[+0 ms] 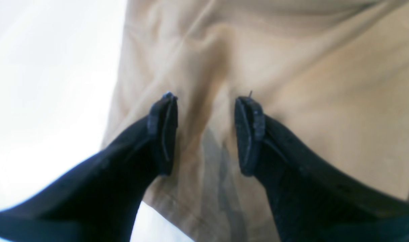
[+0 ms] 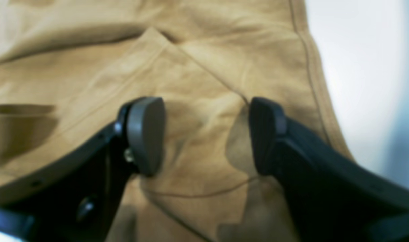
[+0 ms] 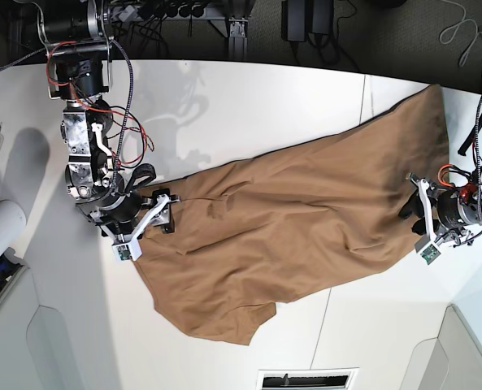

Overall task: Layout the t-shirt on the table in an organized manner, then fold the t-shirt properly
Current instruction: 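Hold the shirt with both grippers and pull the right gripper outward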

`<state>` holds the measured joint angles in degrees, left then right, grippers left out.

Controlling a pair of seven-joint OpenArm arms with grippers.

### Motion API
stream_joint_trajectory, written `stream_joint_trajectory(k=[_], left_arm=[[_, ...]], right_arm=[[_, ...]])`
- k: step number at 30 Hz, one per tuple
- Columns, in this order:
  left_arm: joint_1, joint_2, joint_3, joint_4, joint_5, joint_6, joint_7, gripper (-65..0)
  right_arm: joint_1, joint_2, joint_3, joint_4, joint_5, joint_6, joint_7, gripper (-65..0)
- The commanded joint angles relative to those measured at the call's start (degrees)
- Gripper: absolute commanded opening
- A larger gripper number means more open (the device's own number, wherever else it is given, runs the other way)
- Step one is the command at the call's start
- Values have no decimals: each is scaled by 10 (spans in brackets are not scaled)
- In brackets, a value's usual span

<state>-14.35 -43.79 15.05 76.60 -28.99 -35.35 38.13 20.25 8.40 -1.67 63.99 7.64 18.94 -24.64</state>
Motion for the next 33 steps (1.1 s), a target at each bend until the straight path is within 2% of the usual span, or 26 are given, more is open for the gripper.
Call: stream_joint_trajectory(k=[1, 7, 8, 11, 13, 14, 20, 29, 33], left_arm=[[-10, -11, -5, 9, -4, 2, -8, -350], [7, -11, -5, 9, -4, 2, -8, -350], [9, -11, -5, 9, -4, 2, -8, -350], [16, -11, -5, 9, -3, 2, -8, -350], [19, -11, -5, 9, -3, 2, -8, -350], [20, -11, -5, 9, -4, 2, -8, -350], [22, -11, -5, 9, -4, 2, -8, -350], [22, -11, -5, 2, -3, 2, -5, -350], [22, -11, -5, 2, -3, 2, -5, -350]], right_arm=[[14, 3, 2, 3, 0, -3, 6, -254], [12, 3, 2, 2, 3, -3, 7, -265], [12, 3, 2, 2, 3, -3, 7, -310], [11, 3, 2, 2, 3, -3, 7, -519], [12, 3, 2, 2, 3, -3, 7, -620], [12, 3, 2, 2, 3, -3, 7, -650], [11, 3, 2, 26, 3, -3, 2, -650], [8, 3, 2, 131, 8, -3, -70, -650], [8, 3, 2, 141, 23, -3, -84, -506]])
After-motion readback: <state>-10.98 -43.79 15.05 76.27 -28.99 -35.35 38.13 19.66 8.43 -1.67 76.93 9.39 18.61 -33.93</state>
